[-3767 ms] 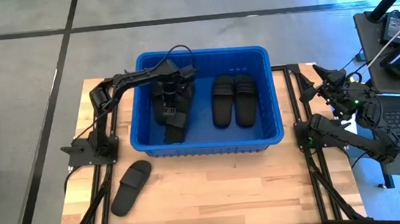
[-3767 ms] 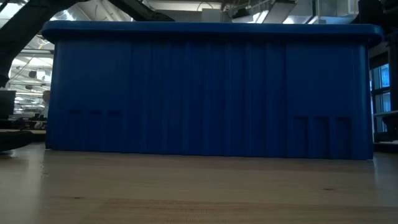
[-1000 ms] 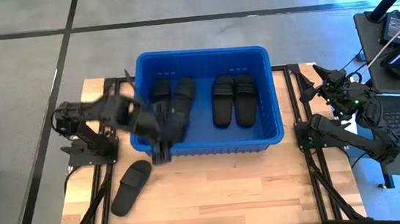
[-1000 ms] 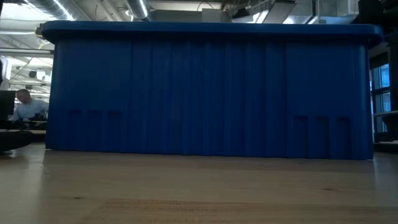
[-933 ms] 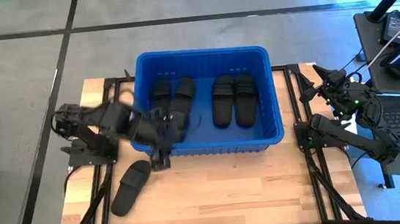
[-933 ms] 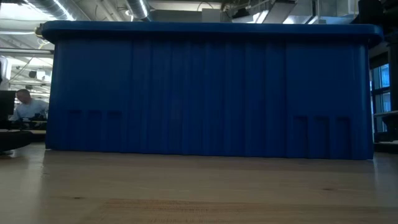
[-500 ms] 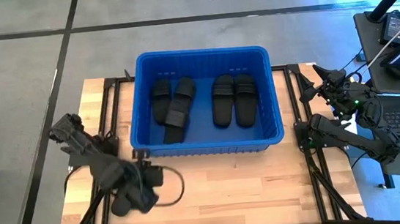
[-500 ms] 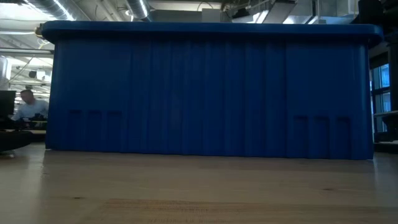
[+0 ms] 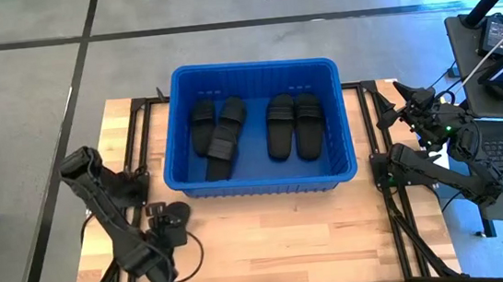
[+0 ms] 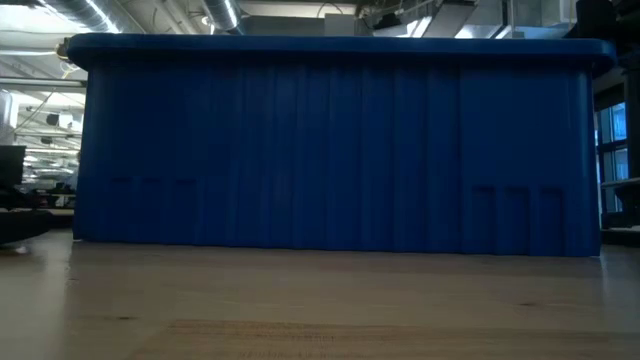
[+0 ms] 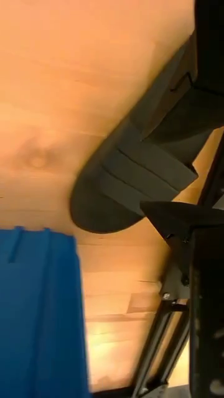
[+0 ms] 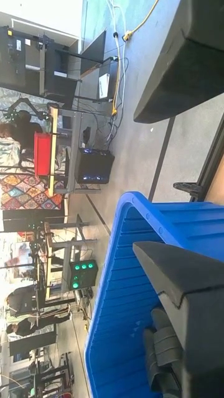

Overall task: Pick and place slides into bin
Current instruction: Put the black slide into the blue bin

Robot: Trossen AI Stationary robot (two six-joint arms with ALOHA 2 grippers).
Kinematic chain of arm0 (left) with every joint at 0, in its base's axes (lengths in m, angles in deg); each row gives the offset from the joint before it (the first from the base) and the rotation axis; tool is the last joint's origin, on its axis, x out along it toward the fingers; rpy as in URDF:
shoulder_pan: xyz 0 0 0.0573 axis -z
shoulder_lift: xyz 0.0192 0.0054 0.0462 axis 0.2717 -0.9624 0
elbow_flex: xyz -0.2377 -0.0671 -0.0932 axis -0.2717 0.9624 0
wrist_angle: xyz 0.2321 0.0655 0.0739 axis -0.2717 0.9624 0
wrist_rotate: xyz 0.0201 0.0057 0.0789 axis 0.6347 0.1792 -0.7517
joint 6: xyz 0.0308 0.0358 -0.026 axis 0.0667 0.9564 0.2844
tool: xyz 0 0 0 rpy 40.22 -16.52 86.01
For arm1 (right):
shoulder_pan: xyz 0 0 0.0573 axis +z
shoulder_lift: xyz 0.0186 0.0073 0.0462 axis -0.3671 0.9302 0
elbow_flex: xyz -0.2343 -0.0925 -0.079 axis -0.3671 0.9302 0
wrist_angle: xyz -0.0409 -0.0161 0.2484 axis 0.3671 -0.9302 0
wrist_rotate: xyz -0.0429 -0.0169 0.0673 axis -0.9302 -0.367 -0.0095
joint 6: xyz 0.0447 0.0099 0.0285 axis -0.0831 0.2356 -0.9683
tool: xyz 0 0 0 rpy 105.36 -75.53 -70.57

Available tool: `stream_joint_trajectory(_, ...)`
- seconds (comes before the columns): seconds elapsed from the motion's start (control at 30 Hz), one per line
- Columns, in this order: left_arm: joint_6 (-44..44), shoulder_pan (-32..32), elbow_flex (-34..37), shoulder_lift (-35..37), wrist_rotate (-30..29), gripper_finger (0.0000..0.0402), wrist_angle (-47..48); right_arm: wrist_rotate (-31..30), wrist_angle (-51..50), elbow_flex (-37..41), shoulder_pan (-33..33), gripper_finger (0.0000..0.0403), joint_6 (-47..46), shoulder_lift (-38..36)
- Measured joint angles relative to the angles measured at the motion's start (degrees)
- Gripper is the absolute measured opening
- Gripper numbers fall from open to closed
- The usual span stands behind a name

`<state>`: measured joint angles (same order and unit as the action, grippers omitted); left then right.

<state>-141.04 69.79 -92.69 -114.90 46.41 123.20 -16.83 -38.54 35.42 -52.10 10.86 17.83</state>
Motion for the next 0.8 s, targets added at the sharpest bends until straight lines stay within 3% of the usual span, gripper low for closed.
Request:
stream_joint_trajectory(0.23, -6.1, 4.2, 5.4, 0.0, 1.0, 0.0153, -2.4, 0.0, 0.0, 0.0, 0.0, 0.0327, 0.0, 0.0)
stream_joint_trajectory(0.8, -6.0, 5.5, 12.2, 0.0, 7.7, 0.0153, -10.8, 0.0, 0.0, 0.0, 0.0, 0.0327, 0.0, 0.0)
